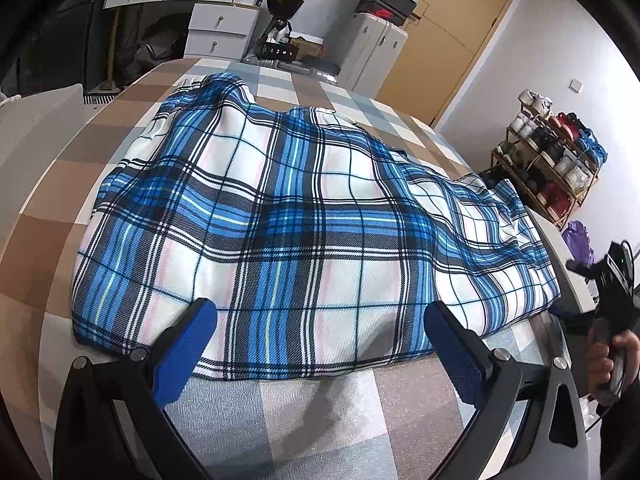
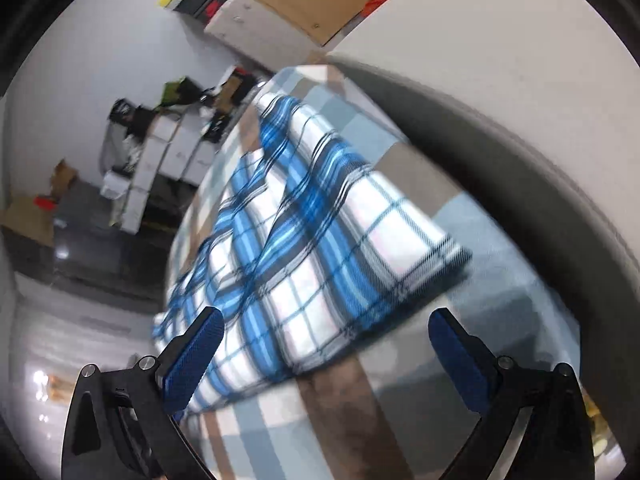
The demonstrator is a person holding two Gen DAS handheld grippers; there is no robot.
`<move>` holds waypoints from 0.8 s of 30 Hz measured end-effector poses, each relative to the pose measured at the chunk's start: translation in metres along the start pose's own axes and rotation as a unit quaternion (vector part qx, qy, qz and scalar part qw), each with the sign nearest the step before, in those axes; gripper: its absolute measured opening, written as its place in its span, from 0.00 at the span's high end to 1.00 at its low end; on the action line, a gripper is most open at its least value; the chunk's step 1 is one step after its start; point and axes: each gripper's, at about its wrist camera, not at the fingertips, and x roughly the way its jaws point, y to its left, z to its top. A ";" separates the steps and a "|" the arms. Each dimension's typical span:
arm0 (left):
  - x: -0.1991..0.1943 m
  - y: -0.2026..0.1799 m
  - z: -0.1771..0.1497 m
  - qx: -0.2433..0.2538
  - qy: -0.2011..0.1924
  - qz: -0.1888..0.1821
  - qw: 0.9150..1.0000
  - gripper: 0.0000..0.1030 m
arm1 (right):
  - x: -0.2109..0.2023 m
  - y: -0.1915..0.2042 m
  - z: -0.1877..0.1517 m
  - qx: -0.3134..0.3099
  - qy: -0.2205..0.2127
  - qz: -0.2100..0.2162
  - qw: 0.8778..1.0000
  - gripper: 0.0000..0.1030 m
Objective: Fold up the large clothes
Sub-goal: 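Grasp the plaid shirt's side edge with the right tool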
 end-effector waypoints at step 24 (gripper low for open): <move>0.001 -0.004 0.001 0.007 0.003 0.006 1.000 0.03 | -0.002 0.043 -0.011 -0.123 -0.143 -0.072 0.979 0.95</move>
